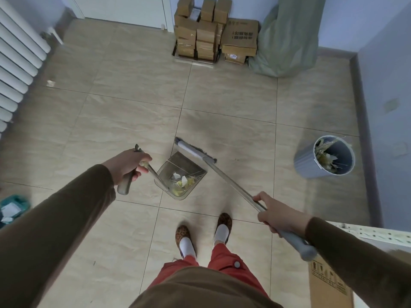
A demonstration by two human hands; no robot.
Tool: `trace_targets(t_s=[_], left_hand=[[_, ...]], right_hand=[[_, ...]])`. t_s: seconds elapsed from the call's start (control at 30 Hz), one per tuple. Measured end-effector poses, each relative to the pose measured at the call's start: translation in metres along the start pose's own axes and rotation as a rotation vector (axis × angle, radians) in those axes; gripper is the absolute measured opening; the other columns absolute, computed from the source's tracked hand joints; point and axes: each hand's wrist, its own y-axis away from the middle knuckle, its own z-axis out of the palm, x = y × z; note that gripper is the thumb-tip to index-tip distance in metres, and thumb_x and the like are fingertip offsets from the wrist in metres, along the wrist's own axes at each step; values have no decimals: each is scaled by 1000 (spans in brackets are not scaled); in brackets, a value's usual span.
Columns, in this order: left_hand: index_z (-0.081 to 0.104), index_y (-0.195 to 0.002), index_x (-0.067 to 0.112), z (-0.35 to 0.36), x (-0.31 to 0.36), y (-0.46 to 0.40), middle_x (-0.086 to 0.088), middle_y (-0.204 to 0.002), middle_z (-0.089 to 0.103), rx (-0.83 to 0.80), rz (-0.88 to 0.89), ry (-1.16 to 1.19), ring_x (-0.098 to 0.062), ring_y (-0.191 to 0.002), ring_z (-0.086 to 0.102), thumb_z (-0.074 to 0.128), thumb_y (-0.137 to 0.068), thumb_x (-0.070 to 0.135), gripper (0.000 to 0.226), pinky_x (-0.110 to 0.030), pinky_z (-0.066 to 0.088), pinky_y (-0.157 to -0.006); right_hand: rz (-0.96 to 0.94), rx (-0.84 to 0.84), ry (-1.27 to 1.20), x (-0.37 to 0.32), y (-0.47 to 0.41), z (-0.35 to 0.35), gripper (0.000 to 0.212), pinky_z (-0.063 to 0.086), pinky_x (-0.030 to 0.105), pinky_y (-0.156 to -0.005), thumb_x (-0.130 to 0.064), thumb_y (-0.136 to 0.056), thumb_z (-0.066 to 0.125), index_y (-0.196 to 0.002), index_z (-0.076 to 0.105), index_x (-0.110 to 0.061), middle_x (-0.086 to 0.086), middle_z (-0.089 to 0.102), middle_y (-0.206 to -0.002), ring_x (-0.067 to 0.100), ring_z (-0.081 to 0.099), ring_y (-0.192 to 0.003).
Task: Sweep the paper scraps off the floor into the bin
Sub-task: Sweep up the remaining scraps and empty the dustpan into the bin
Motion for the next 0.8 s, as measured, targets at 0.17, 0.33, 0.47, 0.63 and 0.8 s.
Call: trace_targets(t_s=[0.17, 0.33, 0.47, 0.63, 0.8], left_hand=[[58, -113, 6, -8, 1, 1, -24, -105, 73, -108, -104, 132, -17, -48, 46, 72, -83, 38, 46, -24, 45, -47], [59, -105, 6, -6, -11, 4, -22, -97, 66, -115, -109, 143, -15, -47, 47, 68, -87, 21, 25, -21, 44, -42], [58, -98, 9, -6, -19, 9, -21, -91, 62, -37, -9, 109, -11, -44, 41, 59, -87, 9, 11, -20, 34, -43], [59, -111, 3, -26, -12, 19, -19, -90, 65, 10, 42, 72, -13, -49, 39, 58, -89, 5, 22, -18, 35, -39], [58, -116, 2, -55, 3, 24, -18, -93, 67, 77, 125, 74, -11, -51, 39, 58, -89, 5, 27, -16, 35, -35]], right_hand=[[5, -47, -4, -25, -52, 34, 47, 45, 22, -42, -7, -95, 47, -139, 33, -19, 11, 54, -93, 14, 49, -57], [8, -99, -145, 5, -21, 15, 48, 41, 25, -43, -11, -92, 53, -134, 41, -32, 7, 58, -76, 10, 48, -47], [-32, -50, -321, 36, 11, 19, 45, 39, 26, -42, -9, -92, 54, -125, 47, -38, 6, 54, -68, 13, 46, -44], [-33, 95, -629, 48, 6, 8, 45, 34, 21, -36, -2, -96, 50, -133, 45, -27, 7, 51, -63, 14, 41, -39], [-16, 217, -765, 54, -2, -18, 43, 35, 21, -33, -1, -98, 47, -136, 41, -20, 8, 48, -68, 12, 40, -39]])
